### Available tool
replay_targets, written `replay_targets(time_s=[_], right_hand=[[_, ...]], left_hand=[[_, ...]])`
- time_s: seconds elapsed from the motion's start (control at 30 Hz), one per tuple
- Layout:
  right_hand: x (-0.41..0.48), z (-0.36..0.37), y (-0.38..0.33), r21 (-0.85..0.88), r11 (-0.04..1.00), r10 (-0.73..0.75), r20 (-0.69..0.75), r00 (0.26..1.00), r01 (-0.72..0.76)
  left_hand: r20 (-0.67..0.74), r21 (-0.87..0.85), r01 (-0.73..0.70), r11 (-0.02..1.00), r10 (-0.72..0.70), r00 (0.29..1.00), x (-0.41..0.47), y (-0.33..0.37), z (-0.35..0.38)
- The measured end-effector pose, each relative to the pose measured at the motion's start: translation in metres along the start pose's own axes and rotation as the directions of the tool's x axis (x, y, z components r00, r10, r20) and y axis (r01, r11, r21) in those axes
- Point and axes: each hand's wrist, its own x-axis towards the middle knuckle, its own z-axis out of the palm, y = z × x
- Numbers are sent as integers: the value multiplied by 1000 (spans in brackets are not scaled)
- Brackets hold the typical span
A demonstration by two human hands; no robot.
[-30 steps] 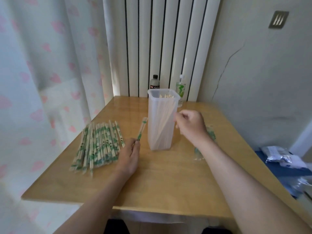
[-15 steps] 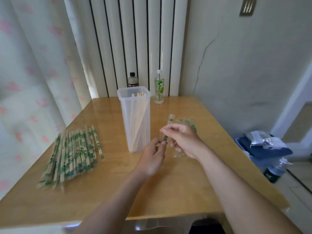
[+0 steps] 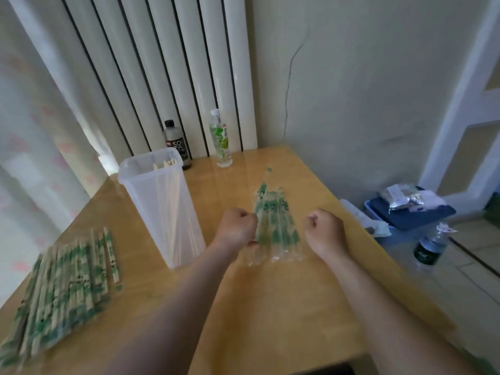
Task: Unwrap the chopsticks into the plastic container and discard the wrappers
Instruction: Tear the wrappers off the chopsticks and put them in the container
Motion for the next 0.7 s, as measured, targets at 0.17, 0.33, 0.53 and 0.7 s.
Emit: replay_targets(time_s=[0.17, 0.33, 0.53, 0.7], right_hand=[[6, 9, 9, -17, 999, -34, 15, 999, 34], [9, 9, 12, 21, 999, -40, 45, 998, 39], [9, 9, 13, 42, 998, -43, 48, 998, 41], [8, 8, 12, 68, 997, -38, 45, 998, 34]], left_hand=[[3, 212, -16, 977, 15, 1000, 37, 6, 26], [-13, 369, -22, 929, 28, 1000, 50, 2, 39], [-24, 462, -95, 882, 120, 993, 52, 0, 43], [-26, 430, -145, 891, 172, 985, 46, -4, 36]])
